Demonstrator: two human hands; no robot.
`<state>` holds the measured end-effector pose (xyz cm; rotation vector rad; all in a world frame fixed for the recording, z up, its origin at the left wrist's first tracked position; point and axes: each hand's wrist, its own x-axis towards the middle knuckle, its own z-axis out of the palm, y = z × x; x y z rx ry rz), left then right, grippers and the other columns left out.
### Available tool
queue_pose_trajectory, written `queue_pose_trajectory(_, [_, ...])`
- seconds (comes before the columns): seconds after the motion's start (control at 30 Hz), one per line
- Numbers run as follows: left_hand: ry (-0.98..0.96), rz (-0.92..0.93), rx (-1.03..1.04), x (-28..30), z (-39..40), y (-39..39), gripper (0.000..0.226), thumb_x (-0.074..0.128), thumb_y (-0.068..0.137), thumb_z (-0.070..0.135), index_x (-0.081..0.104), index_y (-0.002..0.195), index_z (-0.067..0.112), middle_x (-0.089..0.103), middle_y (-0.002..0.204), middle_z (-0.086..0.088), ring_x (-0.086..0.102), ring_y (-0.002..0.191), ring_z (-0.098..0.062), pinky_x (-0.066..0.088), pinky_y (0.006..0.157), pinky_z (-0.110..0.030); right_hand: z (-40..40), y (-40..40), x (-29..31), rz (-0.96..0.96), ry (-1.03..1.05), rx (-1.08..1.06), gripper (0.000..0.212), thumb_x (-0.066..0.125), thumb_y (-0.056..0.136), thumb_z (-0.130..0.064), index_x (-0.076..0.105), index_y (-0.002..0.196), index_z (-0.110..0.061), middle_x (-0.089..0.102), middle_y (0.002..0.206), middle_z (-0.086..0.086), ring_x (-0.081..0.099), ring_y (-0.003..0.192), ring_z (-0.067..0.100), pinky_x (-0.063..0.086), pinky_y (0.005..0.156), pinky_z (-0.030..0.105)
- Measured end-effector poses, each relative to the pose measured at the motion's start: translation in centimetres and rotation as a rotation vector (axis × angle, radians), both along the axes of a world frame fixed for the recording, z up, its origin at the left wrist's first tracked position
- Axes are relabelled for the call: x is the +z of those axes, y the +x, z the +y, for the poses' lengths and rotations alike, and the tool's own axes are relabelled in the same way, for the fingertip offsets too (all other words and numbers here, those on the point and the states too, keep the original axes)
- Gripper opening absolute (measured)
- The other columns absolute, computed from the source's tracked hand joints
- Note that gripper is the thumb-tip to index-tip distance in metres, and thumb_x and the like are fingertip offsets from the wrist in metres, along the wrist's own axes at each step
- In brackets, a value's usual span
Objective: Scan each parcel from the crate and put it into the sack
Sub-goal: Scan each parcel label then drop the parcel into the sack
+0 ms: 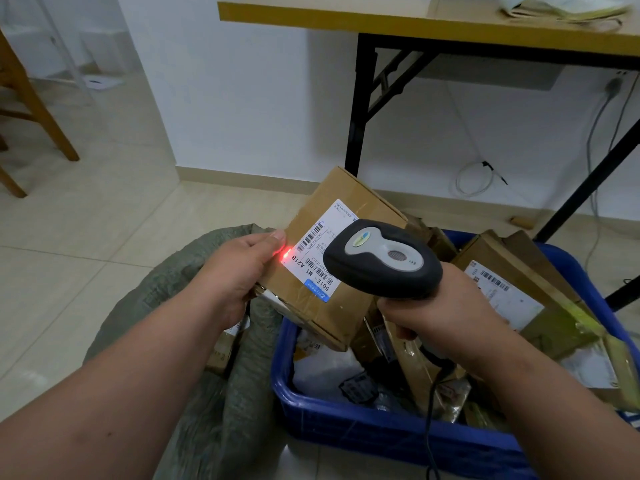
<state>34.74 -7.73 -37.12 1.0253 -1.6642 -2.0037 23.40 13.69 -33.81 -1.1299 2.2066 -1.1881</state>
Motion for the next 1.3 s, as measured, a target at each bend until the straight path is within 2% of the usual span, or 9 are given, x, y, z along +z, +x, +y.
queue_pose_trajectory(0.4, [-0.004,-0.008,-0.021,0.1,-0.1,0.1,0.025,0.058,0.097,0.034,0.073,0.089,0.015,0.075,0.075,-0.005,0.067,0.057,-0.013,0.049,0.049,-0.021,-0.1,0.1,0.1,0.019,0.029,-0.004,0.016,0.069,0.076,-0.002,0.057,0.071,0.007,0.05,0.052,0.004,0.041,0.046,0.007,0.036,0.044,0.015])
queue_pose_trajectory(0.53, [-0.012,-0.016,-0.016,0.1,-0.1,0.2,0.025,0.059,0.096,0.034,0.072,0.09,0.015,0.075,0.076,-0.006,0.067,0.058,-0.014,0.049,0.056,-0.025,-0.4,-0.1,-0.1,0.047,0.053,-0.003,0.029,0.068,0.073,-0.003,0.048,0.052,-0.01,0.046,0.046,-0.003,0.042,0.044,0.006,0.035,0.044,0.014])
queue_pose_trajectory(0.7, [-0.021,-0.04,-0.004,-0.2,-0.7,0.6,0.026,0.058,0.096,0.037,0.073,0.097,0.016,0.075,0.078,-0.006,0.065,0.063,-0.018,0.046,0.065,-0.03,-1.1,0.1,-0.4,0.066,0.076,0.009,0.034,0.067,0.075,-0.005,0.047,0.051,-0.019,0.049,0.042,-0.01,0.045,0.042,0.002,0.038,0.044,0.011])
queue_pose_trajectory(0.83, [-0.031,-0.052,0.07,-0.2,-1.9,1.5,0.021,0.06,0.095,0.037,0.074,0.095,0.021,0.076,0.078,-0.003,0.066,0.057,-0.013,0.047,0.057,-0.026,-1.7,0.3,-0.6,-0.003,0.066,-0.035,0.022,0.069,0.076,-0.01,0.056,0.06,-0.016,0.055,0.045,-0.006,0.048,0.042,0.001,0.039,0.043,0.014])
queue_pose_trajectory(0.97, [-0.004,-0.043,0.231,-0.3,-4.7,3.1,0.02,0.063,0.093,0.036,0.071,0.088,0.018,0.076,0.075,-0.004,0.069,0.06,-0.019,0.055,0.067,-0.035,-2.6,0.8,-0.6,-0.029,0.094,-0.055,0.02,0.069,0.078,-0.015,0.055,0.063,-0.015,0.054,0.047,-0.005,0.048,0.048,0.006,0.04,0.051,0.024])
queue_pose_trajectory(1.03, [-0.008,-0.051,0.343,-0.6,-6.4,4.2,0.021,0.062,0.094,0.035,0.069,0.088,0.016,0.074,0.068,-0.002,0.068,0.052,-0.017,0.056,0.054,-0.032,-3.2,1.1,-0.7,-0.071,0.082,-0.067,0.021,0.067,0.078,-0.011,0.054,0.062,-0.014,0.052,0.045,-0.004,0.046,0.046,0.007,0.039,0.05,0.025])
queue_pose_trajectory(1.1, [-0.08,-0.105,0.451,-1.3,-8.1,5.4,0.023,0.061,0.095,0.034,0.066,0.082,0.016,0.07,0.059,0.001,0.063,0.043,-0.014,0.048,0.041,-0.024,-3.8,1.6,-0.8,-0.118,0.077,-0.06,0.018,0.067,0.08,-0.009,0.055,0.066,-0.012,0.053,0.044,-0.003,0.048,0.043,0.005,0.039,0.045,0.02])
queue_pose_trajectory(1.2, [-0.331,-0.327,0.482,-3.1,-10.4,7.3,0.029,0.056,0.095,0.036,0.065,0.077,0.014,0.071,0.08,-0.012,0.063,0.062,-0.026,0.049,0.058,-0.032,-4.9,2.1,-1.2,-0.141,0.087,-0.038,0.019,0.067,0.082,-0.008,0.055,0.067,-0.013,0.054,0.042,-0.007,0.052,0.04,0.002,0.039,0.042,0.014])
queue_pose_trajectory(1.3, [-0.422,-0.542,0.428,-5.3,-11.7,8.6,0.031,0.055,0.093,0.033,0.066,0.079,0.007,0.068,0.083,-0.02,0.064,0.072,-0.034,0.054,0.069,-0.042,-6.0,2.4,-1.8,-0.155,0.088,-0.035,0.02,0.068,0.083,-0.009,0.056,0.067,-0.016,0.056,0.043,-0.011,0.054,0.039,0.002,0.038,0.04,0.012])
